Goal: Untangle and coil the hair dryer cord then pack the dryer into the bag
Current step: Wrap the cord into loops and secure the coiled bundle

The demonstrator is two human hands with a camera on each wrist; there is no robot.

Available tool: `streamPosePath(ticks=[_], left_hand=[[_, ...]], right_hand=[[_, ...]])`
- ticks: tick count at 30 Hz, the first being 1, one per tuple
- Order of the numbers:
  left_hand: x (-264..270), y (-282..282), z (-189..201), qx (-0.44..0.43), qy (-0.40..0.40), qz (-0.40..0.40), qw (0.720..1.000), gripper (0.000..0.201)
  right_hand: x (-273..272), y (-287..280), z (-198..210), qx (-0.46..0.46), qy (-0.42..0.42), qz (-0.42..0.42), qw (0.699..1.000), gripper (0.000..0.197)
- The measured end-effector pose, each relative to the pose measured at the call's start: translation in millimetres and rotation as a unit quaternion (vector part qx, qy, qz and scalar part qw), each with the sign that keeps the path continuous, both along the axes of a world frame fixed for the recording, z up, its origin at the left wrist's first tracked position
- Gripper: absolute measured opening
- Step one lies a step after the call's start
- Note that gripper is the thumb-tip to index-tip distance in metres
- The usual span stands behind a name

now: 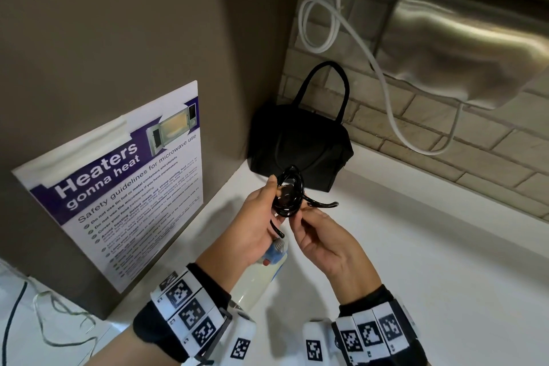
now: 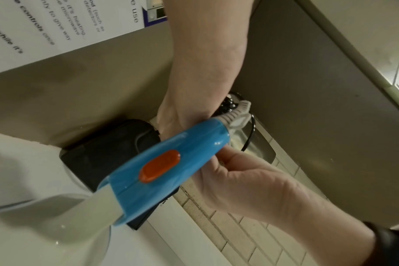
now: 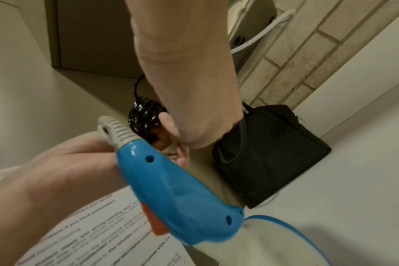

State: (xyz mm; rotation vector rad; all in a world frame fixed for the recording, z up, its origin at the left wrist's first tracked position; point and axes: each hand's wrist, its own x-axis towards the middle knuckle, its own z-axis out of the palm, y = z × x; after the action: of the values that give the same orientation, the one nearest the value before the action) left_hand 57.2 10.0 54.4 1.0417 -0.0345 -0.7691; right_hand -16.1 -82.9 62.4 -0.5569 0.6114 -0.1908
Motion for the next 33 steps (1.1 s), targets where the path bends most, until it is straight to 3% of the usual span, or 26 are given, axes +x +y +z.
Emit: streamPosePath(ticks=[6, 10, 14, 17, 21, 24, 26, 30, 33], left_hand=[[-2.6, 0.7, 0.1, 0.035, -0.048, -0.014, 0.998, 0.045], [-4.4, -3.4, -4.7, 0.078, -0.093, 0.010, 0.993, 0.042], [-7.4, -8.0, -7.4, 0.116, -0.097, 0.019, 0.988, 0.051], [-7.4, -9.3, -5.4, 0.111, -0.100, 0.029, 0.988, 0.036], [-4.8, -6.7, -0.9, 0.093, -0.120, 0.033, 0.988, 0.041], [-3.2, -0.9, 3.5, 0.050, -0.144, 0.035, 0.988, 0.042], [-4.2, 3.2, 5.3, 0.039, -0.158, 0.029, 0.986, 0.039], [-10.3, 4.5, 9.4, 0.056, -0.179, 0.010, 0.982, 0.038], [-11.6, 5.0, 11.4, 0.051, -0.161, 0.008, 0.986, 0.038]], right_hand=[[-2.1, 3.8, 6.1, -0.006, 0.010, 0.012, 1.000, 0.047], [-2.6, 3.0, 2.8, -0.070, 0.020, 0.011, 0.997, 0.044], [-2.9, 8.9, 7.0, -0.140, 0.002, 0.084, 0.987, 0.027], [-3.0, 8.7, 7.7, -0.182, 0.011, 0.109, 0.977, 0.021], [-9.6, 4.0, 14.1, -0.105, -0.020, 0.108, 0.988, 0.025], [-17.8, 2.5, 16.3, -0.100, -0.071, 0.137, 0.983, 0.052], [-19.5, 5.2, 19.8, -0.148, -0.080, 0.164, 0.972, 0.051], [-20.3, 15.2, 27.9, -0.244, -0.076, 0.169, 0.952, 0.012], [-24.5, 16.7, 26.6, -0.304, -0.058, 0.167, 0.936, 0.027]])
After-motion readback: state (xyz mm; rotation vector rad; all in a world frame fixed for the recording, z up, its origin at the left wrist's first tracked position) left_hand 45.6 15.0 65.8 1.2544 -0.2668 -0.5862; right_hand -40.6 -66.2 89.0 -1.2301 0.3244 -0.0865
